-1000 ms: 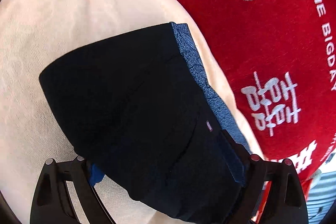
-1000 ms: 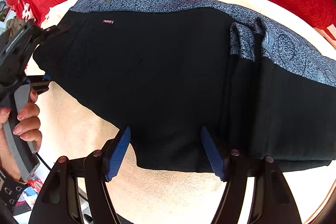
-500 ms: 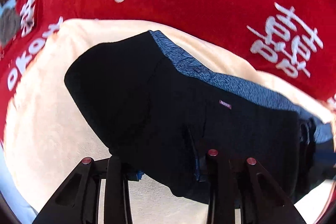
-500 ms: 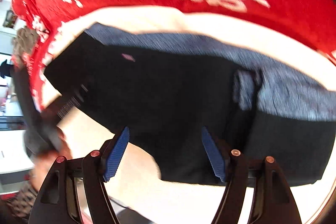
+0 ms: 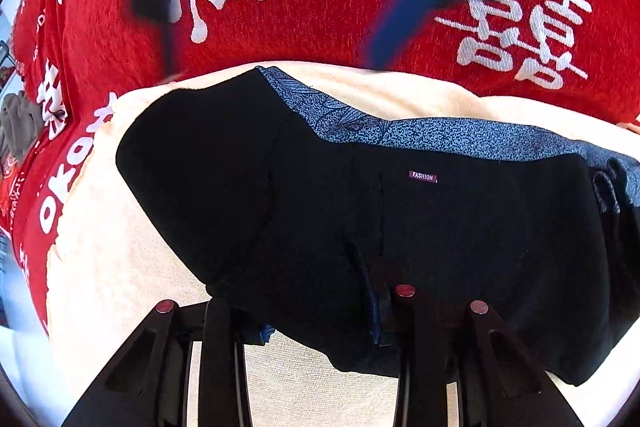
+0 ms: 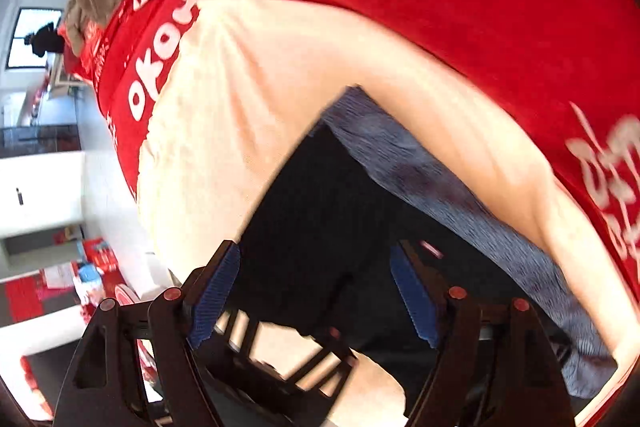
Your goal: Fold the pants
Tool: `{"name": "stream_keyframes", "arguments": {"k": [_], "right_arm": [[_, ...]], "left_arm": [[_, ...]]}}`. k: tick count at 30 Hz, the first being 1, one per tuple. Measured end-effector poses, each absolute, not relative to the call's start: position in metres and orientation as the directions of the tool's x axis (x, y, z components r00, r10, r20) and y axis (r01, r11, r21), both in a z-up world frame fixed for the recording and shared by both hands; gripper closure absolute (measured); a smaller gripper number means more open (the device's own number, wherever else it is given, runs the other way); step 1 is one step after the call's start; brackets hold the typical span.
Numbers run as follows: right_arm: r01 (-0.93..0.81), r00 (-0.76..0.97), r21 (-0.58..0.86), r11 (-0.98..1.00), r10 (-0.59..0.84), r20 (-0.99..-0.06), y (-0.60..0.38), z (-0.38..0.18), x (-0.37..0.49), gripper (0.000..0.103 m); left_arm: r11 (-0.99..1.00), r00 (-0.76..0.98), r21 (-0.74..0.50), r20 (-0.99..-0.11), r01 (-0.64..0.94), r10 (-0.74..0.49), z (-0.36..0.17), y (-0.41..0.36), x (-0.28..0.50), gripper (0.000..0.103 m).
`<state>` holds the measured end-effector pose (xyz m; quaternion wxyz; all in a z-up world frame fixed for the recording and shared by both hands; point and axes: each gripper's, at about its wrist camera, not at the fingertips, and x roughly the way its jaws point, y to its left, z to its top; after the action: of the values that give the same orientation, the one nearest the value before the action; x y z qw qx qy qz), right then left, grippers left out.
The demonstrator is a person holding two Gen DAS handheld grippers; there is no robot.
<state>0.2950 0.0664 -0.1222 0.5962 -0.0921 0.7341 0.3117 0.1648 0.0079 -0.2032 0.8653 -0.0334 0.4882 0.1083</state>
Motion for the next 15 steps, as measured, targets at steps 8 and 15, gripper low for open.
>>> {"name": "stream_keyframes", "arguments": {"k": [8, 15], "right_arm": [[-0.596, -0.399, 0.213, 0.775, -0.055, -0.916, 0.115, -0.194, 0.277, 0.021], [-0.620, -0.360, 0.240, 0.747, 0.001, -0.933, 0.093, -0.178, 0.280, 0.083]], "left_arm": [[0.975, 0.487, 0.072, -0.857, -0.212, 0.169, -0.203, 0.004, 0.161, 0.068], [0.981, 0.504, 0.083, -0.849, -0.176, 0.162, -0.197, 0.000, 0.161, 0.068]]}}
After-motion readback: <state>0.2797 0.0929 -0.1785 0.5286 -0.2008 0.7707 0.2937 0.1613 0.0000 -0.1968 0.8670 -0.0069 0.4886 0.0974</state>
